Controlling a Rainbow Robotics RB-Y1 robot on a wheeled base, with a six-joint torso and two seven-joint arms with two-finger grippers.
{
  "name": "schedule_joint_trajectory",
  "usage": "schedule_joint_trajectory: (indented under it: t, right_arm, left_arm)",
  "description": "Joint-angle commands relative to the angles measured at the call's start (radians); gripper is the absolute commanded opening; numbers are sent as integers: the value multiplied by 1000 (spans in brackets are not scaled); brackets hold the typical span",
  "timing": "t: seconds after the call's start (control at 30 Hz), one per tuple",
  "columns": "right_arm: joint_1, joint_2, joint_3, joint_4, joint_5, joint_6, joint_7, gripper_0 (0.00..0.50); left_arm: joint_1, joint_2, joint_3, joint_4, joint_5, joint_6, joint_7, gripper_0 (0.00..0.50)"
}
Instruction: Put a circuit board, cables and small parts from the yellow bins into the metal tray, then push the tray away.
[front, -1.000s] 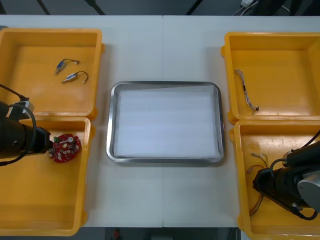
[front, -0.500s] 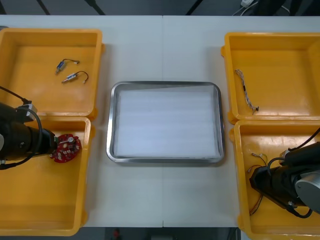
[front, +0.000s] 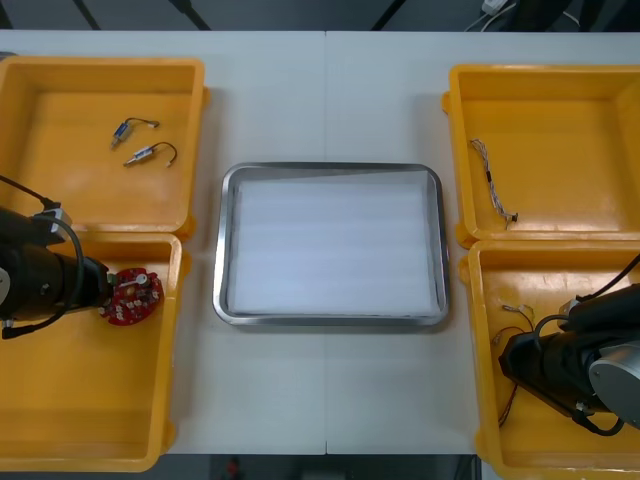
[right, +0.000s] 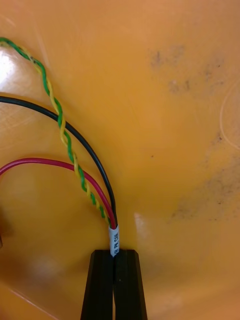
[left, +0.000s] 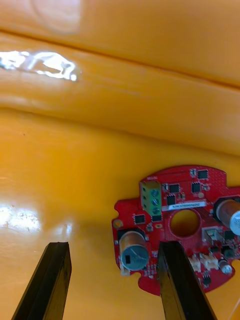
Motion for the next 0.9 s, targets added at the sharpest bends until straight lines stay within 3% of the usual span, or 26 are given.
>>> schedule_joint_trajectory:
  t: [0.03, 0.33, 0.5, 0.53, 0.6, 0.63, 0.77, 0.9]
  right_arm:
    - [8, 10, -30, -15, 18, 23, 75, 0]
    - [-30, 26, -151, -125, -11, 229, 103, 0]
    - [-49, 44, -235, -170, -65, 307, 118, 0]
    - [-57, 47, -255, -179, -84, 327, 124, 0]
    - [-73, 47, -288, -196, -113, 367, 136, 0]
    - [-86, 47, -303, -203, -125, 390, 144, 0]
    - [-124, 47, -341, -226, -151, 471, 198, 0]
    - [-165, 47, -375, -236, -157, 507, 301, 0]
  left_arm:
    - [-30, 16, -37, 7, -25, -33, 84, 500]
    - [-30, 16, -47, 7, -24, -38, 91, 500]
    - [-31, 16, -52, 7, -24, -45, 94, 500]
    - [-30, 16, -52, 7, -25, -45, 94, 471]
    - [-30, 15, -53, 9, -24, -45, 94, 351]
    - [-30, 15, -55, 9, -25, -45, 96, 266]
    - [-30, 15, -58, 9, -25, -45, 99, 69]
    - [-30, 16, -69, 9, -38, -45, 104, 0]
